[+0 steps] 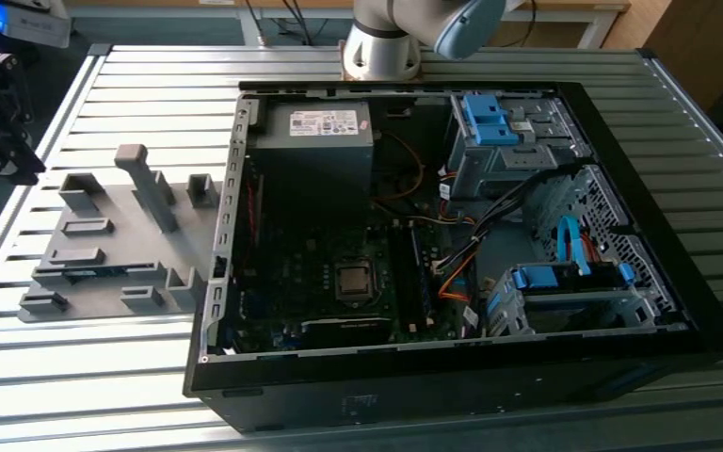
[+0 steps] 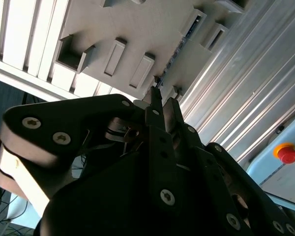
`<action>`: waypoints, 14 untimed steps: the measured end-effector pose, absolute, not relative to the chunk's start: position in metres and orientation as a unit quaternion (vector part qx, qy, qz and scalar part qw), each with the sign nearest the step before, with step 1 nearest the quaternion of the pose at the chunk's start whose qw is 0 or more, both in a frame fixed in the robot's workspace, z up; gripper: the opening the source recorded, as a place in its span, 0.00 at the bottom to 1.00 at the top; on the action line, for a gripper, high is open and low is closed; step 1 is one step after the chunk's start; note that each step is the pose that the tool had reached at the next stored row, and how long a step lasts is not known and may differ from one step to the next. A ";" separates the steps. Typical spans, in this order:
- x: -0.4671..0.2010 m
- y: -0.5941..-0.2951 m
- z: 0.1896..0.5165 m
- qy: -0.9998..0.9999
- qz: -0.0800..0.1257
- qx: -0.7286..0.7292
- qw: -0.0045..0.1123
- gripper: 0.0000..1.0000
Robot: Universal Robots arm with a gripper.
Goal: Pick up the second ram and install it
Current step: 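Pick up the second ram and move it above second insertion slot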
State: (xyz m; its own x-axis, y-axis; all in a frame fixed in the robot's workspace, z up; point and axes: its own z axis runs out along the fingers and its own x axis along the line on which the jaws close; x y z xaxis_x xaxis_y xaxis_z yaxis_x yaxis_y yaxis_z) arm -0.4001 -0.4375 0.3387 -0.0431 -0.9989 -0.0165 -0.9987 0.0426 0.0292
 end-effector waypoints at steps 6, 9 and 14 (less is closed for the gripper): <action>-0.400 -0.438 0.337 -0.722 -0.016 0.692 0.004 0.24; -0.400 -0.438 0.336 -0.722 -0.016 0.692 0.004 0.24; -0.400 -0.439 0.333 -0.722 -0.016 0.692 0.004 0.24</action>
